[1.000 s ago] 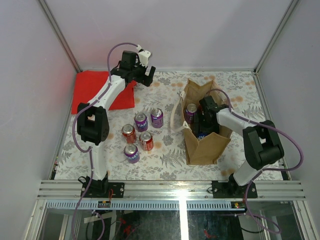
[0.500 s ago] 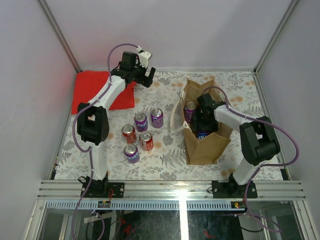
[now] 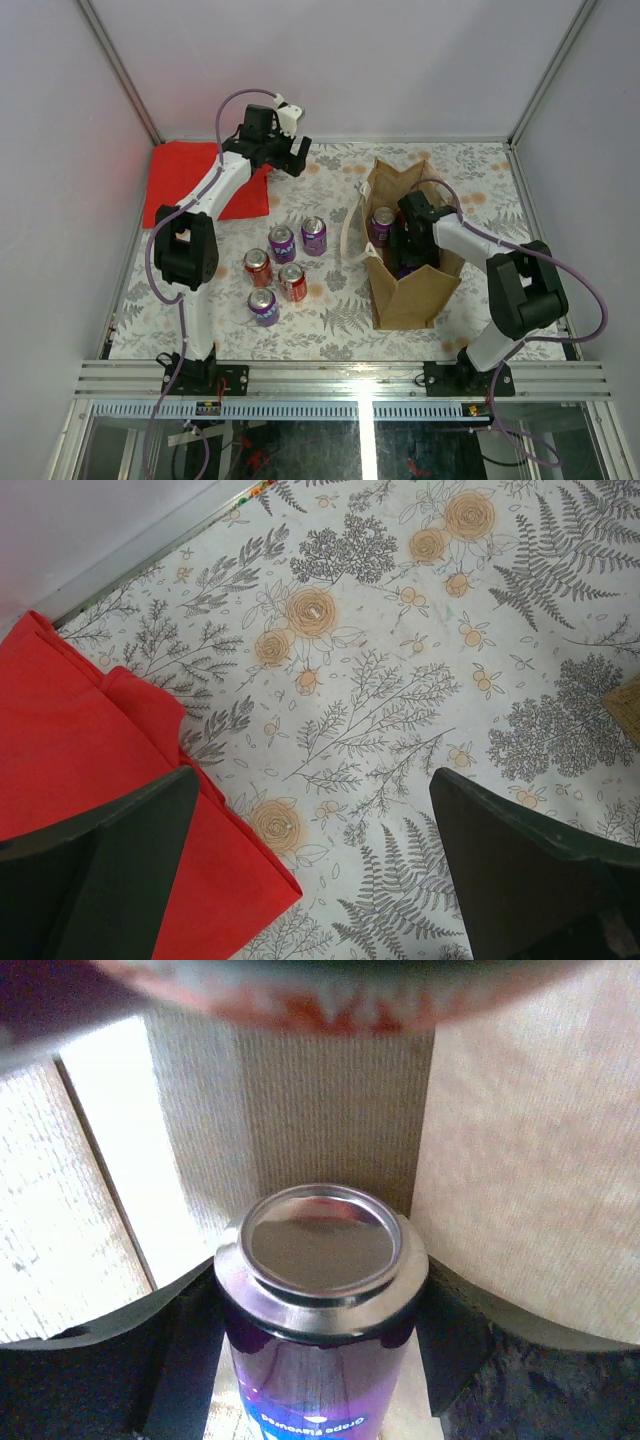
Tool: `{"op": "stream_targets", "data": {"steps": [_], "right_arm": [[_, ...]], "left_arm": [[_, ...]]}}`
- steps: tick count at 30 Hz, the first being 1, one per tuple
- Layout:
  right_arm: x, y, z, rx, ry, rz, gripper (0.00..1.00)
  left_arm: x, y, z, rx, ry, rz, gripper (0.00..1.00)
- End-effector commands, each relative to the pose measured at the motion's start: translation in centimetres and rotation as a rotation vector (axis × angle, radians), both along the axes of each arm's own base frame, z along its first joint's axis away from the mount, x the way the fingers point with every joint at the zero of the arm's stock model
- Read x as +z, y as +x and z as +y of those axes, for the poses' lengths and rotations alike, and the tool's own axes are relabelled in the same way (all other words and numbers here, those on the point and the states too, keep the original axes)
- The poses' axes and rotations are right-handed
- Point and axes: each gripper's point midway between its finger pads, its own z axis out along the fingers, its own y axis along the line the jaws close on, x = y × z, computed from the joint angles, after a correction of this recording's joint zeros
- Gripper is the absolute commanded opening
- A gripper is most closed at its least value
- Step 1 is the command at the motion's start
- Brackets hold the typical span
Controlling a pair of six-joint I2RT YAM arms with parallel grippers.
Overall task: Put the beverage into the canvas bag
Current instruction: Pick up the drink from the canvas bag.
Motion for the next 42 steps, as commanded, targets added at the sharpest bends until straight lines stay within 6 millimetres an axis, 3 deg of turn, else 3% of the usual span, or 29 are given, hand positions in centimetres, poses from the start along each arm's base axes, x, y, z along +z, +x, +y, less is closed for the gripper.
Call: {"op": "stream_targets", "data": {"steps": [1, 10, 27, 39, 42], "right_arm": [[2.6, -2.6, -0.7, 0.004, -0.001, 0.07, 0.0], [9.5, 1.0, 0.5, 0.024, 0.06, -0.129, 0.0], [18.7, 4.5, 2.4, 0.002, 0.193, -0.385, 0.0], [26.3, 7.6, 1.8, -0.066, 0.206, -0.594, 0.0], [29.3, 8.6, 1.6, -0.091, 0.231, -0.667, 0.0]], "left_arm": [[2.4, 0.3, 0.0, -0.016, -0.015, -0.075, 0.99], [2.2, 0.4, -0.2, -0.026, -0.019, -0.073, 0.99], [2.2, 0.4, -0.4, -0.036, -0.021, -0.073, 0.99], [3.1, 0.8, -0.7, -0.027, -0.039, -0.103, 0.99], [3.9, 0.8, -0.7, -0.027, -0.041, -0.122, 0.99]]}}
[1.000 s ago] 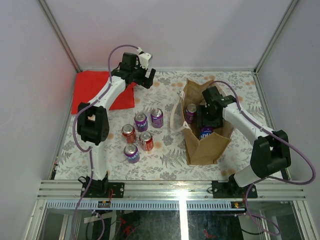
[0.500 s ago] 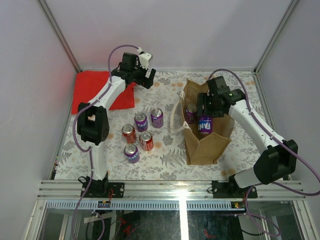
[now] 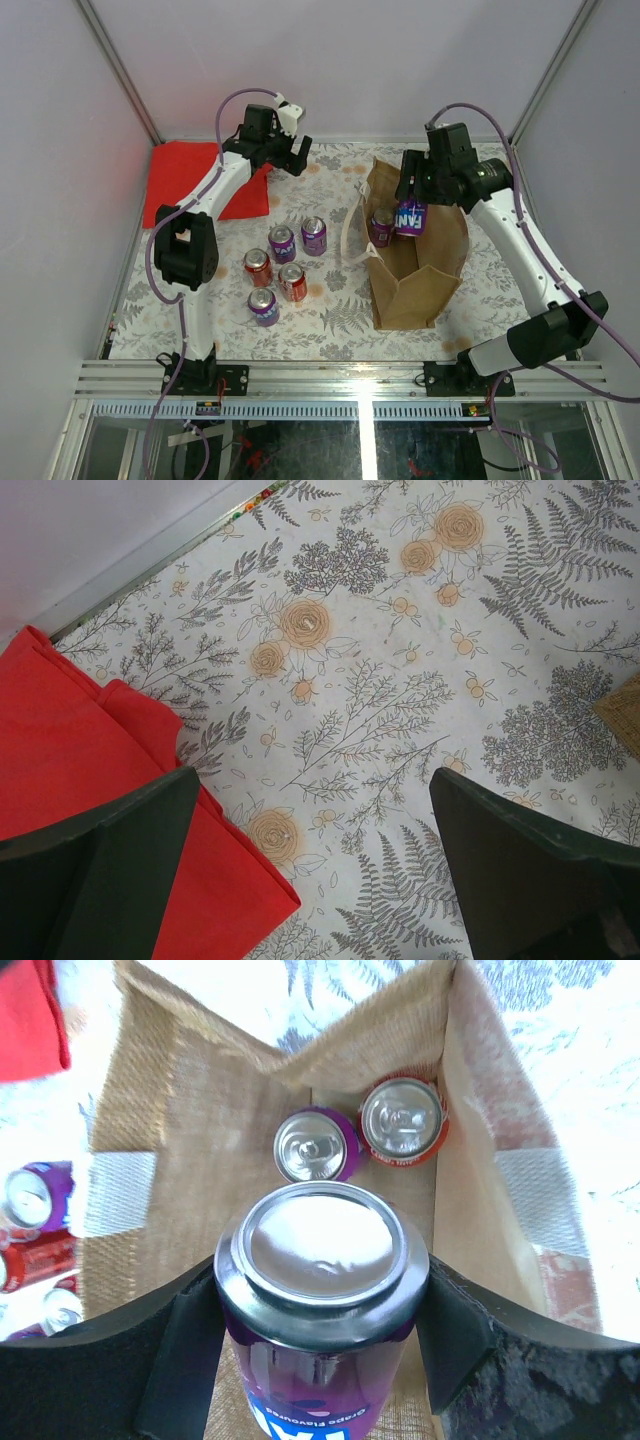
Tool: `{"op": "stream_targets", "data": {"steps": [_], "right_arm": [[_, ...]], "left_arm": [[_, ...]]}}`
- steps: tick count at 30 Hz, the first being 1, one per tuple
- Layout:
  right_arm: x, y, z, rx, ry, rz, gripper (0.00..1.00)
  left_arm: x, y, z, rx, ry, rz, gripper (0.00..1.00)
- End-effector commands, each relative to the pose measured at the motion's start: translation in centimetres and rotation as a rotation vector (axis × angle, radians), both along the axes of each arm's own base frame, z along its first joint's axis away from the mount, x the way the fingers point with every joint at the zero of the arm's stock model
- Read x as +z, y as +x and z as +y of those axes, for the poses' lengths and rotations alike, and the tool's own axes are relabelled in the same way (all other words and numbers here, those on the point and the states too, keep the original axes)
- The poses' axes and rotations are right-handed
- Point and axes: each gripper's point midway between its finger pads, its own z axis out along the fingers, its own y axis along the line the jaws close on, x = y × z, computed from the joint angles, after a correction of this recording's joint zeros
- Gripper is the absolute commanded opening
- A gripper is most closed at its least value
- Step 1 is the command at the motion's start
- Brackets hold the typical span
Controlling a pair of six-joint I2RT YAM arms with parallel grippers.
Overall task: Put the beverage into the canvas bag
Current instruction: Pick up the drink from the canvas bag.
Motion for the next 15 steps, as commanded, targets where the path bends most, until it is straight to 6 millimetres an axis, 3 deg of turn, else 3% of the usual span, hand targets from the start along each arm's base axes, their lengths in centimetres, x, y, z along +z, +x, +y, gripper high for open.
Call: {"op": "stream_targets", "data": {"steps": [1, 9, 15], "right_arm": [[8.3, 2.3, -0.5, -0.059, 0.084, -0.231, 0.0], [17.3, 4.5, 1.0, 0.009, 0.192, -0.457, 0.0], [19.2, 5.7, 4.9, 0.15, 0.327, -0.467, 0.0]], "left_arm": [[4.1, 0.7, -0.3, -0.008, -0.029, -0.115, 0.99], [6.2, 0.0, 0.2, 0.056, -0.097, -0.116, 1.0], [9.0, -1.1, -0.2, 0.059, -0.188, -0.113, 1.0]]}}
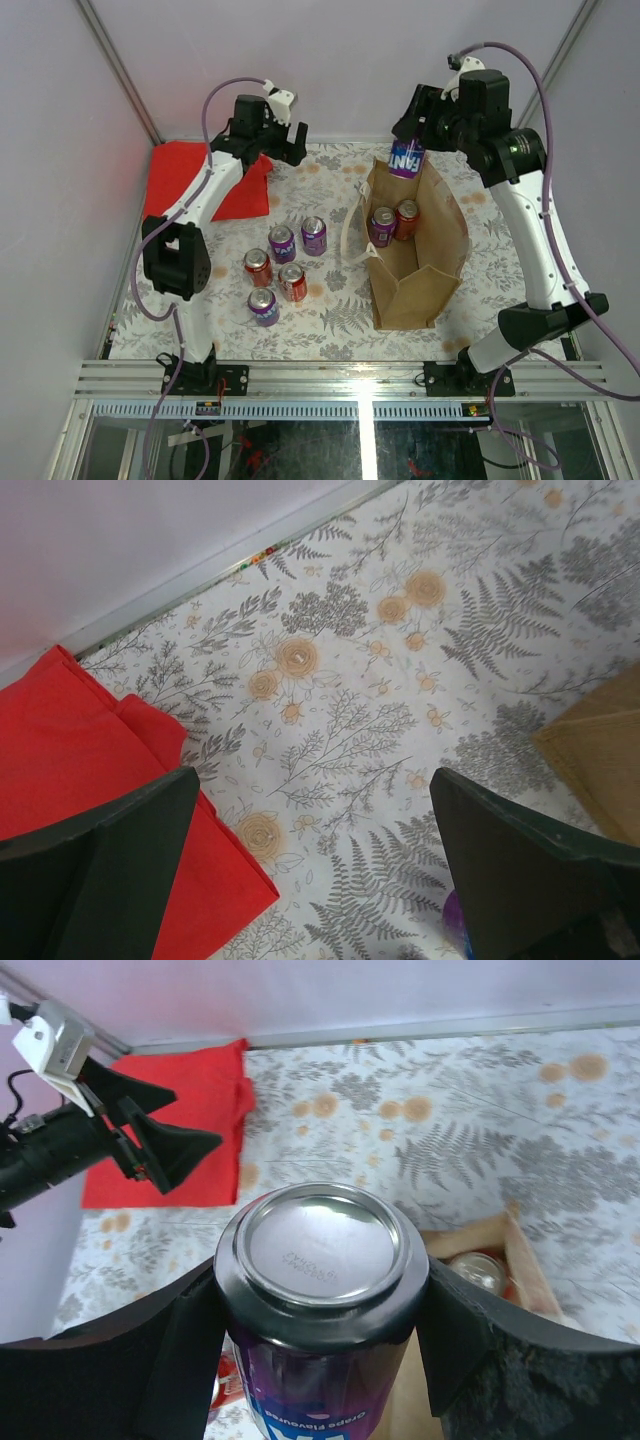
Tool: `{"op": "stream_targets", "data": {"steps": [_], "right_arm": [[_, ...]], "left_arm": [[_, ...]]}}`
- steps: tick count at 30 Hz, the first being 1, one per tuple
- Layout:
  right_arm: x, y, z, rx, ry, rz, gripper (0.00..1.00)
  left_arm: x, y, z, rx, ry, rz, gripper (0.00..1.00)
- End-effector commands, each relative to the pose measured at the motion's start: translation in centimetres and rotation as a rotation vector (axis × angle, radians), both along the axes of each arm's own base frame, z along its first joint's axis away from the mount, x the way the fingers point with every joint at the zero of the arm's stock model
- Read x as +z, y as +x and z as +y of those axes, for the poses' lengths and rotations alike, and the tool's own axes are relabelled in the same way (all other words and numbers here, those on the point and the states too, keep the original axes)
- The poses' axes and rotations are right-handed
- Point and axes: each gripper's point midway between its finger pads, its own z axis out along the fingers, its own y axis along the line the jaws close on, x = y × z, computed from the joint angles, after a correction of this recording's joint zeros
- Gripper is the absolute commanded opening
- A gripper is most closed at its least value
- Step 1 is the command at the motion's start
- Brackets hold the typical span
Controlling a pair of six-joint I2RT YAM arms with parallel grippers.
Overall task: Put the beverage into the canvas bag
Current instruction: Pick up the drink from the canvas bag, then place the drink at the center of the board.
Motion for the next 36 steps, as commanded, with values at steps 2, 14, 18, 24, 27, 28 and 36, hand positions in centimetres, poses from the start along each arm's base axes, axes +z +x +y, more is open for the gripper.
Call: {"op": "stream_targets", "data": {"steps": [2, 14, 18, 24, 27, 28, 36], "right_arm": [[4.7, 1.7, 4.7, 0.186, 0.165, -0.142, 0.0], [2.4, 3.6, 11.1, 0.347, 0.329, -0.096, 0.0], [2.3, 4.7, 12.2, 0.348, 0.406, -0.071, 0.0], [2.7, 6.1, 14.0, 0.348, 0.554, -0.025, 0.0], [3.1, 6.8, 14.6, 0.342, 0.62, -0.01, 0.0], [3.3, 7.0, 14.8, 0.34, 0.642, -0.007, 0.0], [4.5, 7.8, 15.6, 0.329, 0.792, 0.016, 0.0]], "left_arm": [[5.2, -0.5, 0.2, 0.043, -0.152, -0.045, 1.0], [8.3, -5.4, 2.0, 0.0, -0.595, 0.208, 0.94], [9.5, -7.8, 0.7, -0.084, -0.632, 0.233, 0.92], [10.2, -10.0, -1.0, -0.115, -0.577, 0.143, 0.92], [10.9, -10.8, -1.5, -0.112, -0.519, 0.039, 0.93], [11.0, -11.0, -1.6, -0.105, -0.498, -0.001, 0.94], [9.2, -12.7, -1.2, 0.001, -0.276, -0.352, 0.95]]}}
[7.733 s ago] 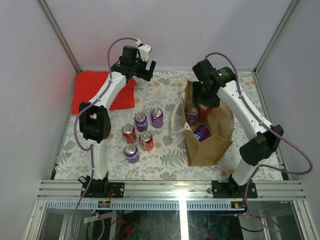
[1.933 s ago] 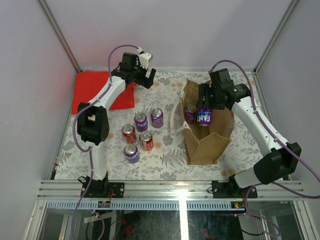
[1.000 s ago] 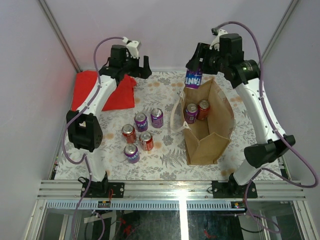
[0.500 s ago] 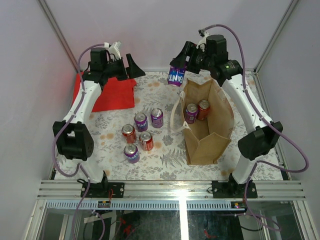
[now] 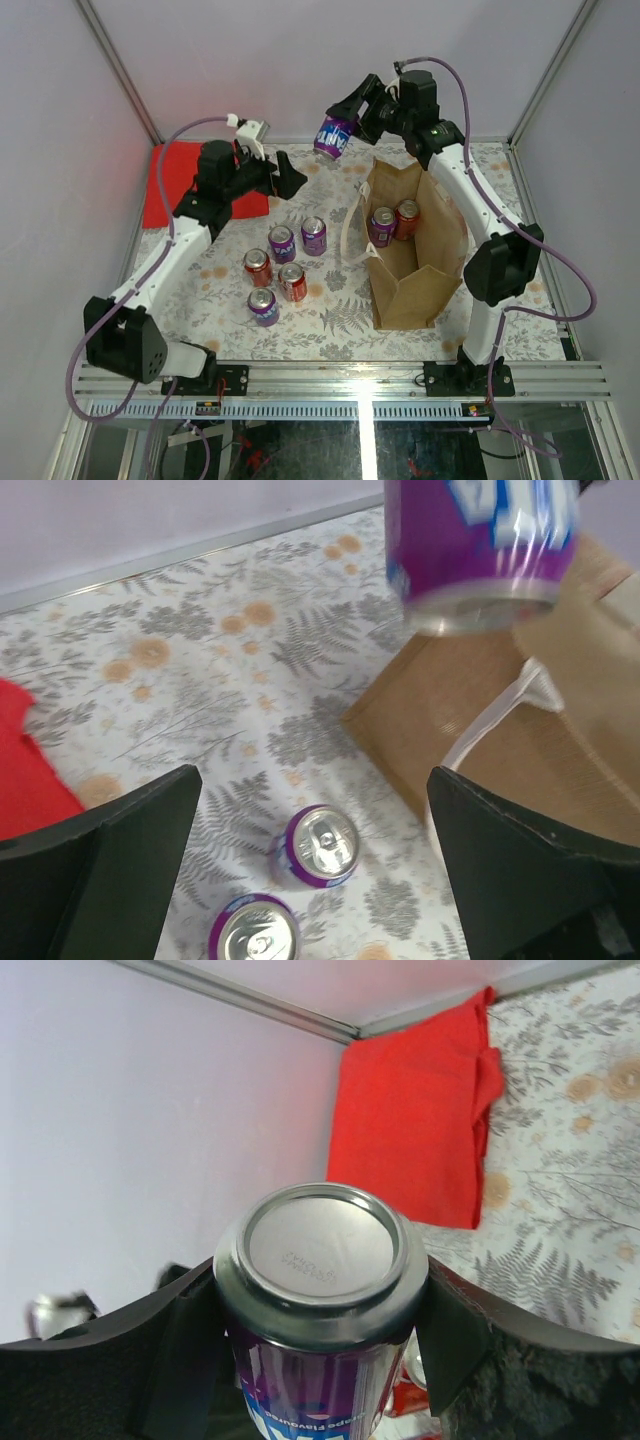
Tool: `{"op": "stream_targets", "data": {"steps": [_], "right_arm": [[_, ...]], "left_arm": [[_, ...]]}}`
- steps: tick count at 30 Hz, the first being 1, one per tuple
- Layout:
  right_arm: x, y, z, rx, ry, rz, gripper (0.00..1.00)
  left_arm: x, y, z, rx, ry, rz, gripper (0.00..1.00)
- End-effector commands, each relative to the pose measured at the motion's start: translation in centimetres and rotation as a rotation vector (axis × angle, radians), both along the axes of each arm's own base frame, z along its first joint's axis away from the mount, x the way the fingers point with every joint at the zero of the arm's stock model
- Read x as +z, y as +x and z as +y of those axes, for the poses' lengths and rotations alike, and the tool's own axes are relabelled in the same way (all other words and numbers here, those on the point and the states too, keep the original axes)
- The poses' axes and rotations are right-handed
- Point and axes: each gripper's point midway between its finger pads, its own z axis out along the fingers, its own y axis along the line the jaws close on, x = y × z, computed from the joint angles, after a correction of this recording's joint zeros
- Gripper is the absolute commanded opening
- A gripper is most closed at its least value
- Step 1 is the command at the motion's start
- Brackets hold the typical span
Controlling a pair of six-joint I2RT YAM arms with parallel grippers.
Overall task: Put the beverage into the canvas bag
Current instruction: Place the drink at the center of the board.
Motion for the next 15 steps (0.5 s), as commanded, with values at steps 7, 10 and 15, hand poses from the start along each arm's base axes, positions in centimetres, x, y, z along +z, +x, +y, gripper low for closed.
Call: {"op": "stream_targets", "data": {"steps": [7, 10, 15], "right_arm": [[9.5, -0.8, 1.9, 0.073, 0.308, -0.137, 0.0], [9.5, -0.7, 2.0, 0.075, 0.323, -0.13, 0.0], [9.4, -0.9, 2.1, 0.082, 0.339, -0.123, 0.0]], "left_arm": [[3.6, 0.2, -1.1, 0.245, 0.17, -0.6, 0.95], [4.4, 0.1, -1.7, 0.304, 0.167, -0.683, 0.95], [5.6, -0.2, -2.1, 0.383, 0.155, -0.782, 0.96]]}}
